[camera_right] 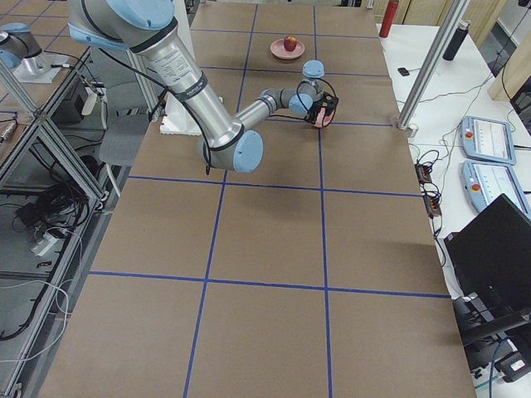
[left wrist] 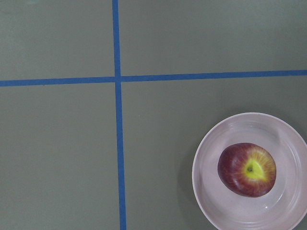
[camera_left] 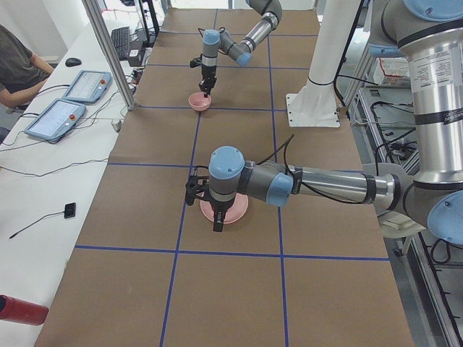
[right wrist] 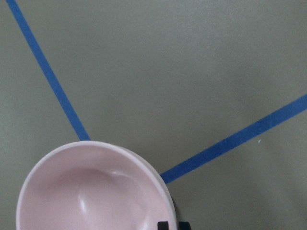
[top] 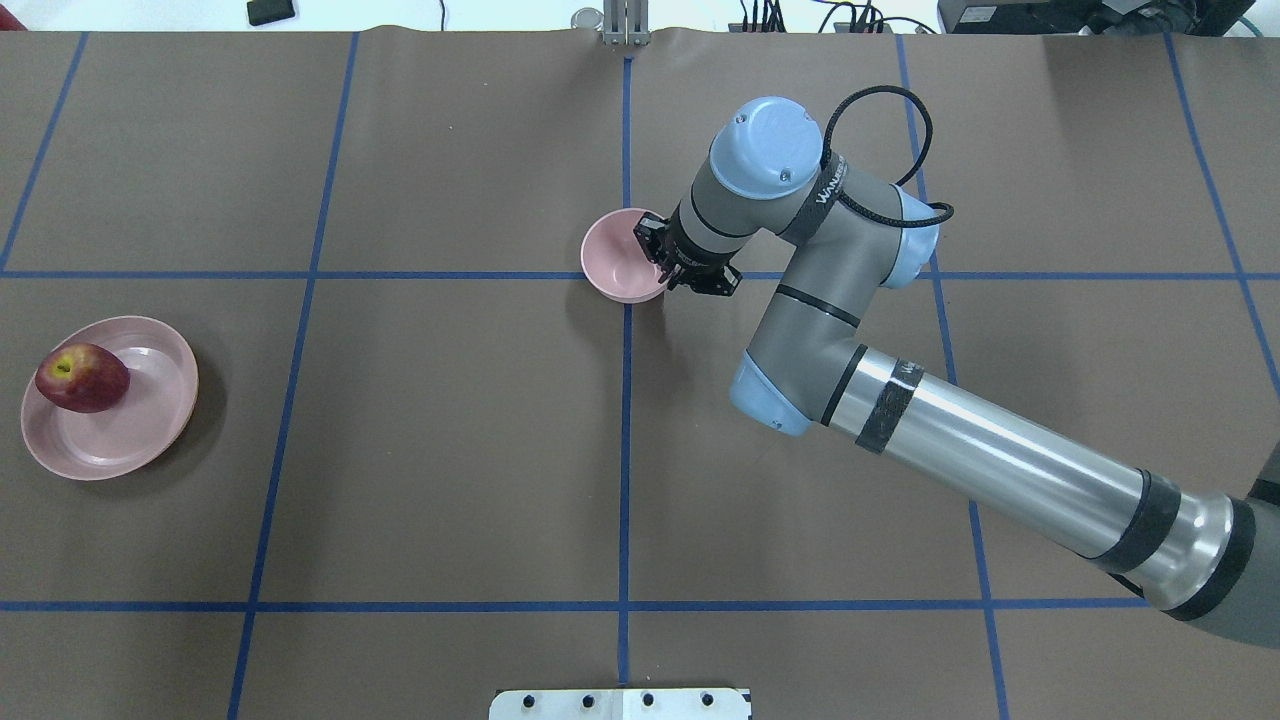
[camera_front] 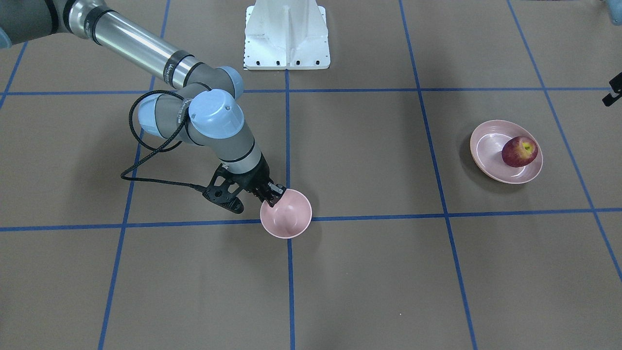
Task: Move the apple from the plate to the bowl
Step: 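Release the bowl and withdraw the right gripper to its rest spot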
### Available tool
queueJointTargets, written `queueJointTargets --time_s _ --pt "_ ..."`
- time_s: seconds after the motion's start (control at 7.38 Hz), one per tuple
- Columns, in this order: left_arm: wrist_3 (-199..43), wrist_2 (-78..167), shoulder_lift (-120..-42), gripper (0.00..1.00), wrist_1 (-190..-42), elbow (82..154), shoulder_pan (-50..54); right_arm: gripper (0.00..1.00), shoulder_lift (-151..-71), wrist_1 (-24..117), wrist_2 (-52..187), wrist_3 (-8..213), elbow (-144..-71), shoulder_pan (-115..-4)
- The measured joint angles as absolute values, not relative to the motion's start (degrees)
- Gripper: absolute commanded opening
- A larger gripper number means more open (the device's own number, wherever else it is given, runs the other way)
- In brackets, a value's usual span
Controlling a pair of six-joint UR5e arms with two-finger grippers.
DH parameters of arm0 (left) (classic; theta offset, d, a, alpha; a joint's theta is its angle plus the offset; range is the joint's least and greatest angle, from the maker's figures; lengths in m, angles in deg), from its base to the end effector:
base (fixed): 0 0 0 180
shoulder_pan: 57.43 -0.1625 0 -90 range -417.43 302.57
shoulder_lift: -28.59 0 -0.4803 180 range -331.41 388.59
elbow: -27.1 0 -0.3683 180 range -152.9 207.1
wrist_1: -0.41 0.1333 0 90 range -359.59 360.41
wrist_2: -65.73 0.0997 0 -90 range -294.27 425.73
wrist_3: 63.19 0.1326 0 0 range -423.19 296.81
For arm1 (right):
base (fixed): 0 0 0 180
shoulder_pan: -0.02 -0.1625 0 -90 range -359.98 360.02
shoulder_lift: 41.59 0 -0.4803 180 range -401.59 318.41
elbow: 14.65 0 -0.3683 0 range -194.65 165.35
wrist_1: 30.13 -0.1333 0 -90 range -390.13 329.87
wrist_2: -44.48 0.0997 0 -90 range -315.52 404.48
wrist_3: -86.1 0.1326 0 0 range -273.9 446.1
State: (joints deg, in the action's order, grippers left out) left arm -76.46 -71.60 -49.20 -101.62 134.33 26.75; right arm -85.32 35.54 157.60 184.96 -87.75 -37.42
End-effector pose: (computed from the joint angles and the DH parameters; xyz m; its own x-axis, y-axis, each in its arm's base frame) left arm 0.0036 -0.3886 0.6564 0.6573 0.0573 -0.7515 0.0554 0.9907 0.1240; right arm -0.6059 -0.5662 0.3057 0.4170 0.4977 0.7605 -0.3766 0.8562 -0.3538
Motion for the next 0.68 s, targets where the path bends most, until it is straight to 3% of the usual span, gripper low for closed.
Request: queueJointTargets --time_s 0.27,0.68 --pt "-79.51 -71.07 -50.56 0.98 -101.63 134.15 24.69 1.0 -88.25 37.08 163.27 184.64 -92.63 -39.86" --pt "-92.16 -65.59 -54.05 0.98 -104.86 133.57 15.99 1.0 -107.33 40.46 175.93 176.3 -112.49 -52.22"
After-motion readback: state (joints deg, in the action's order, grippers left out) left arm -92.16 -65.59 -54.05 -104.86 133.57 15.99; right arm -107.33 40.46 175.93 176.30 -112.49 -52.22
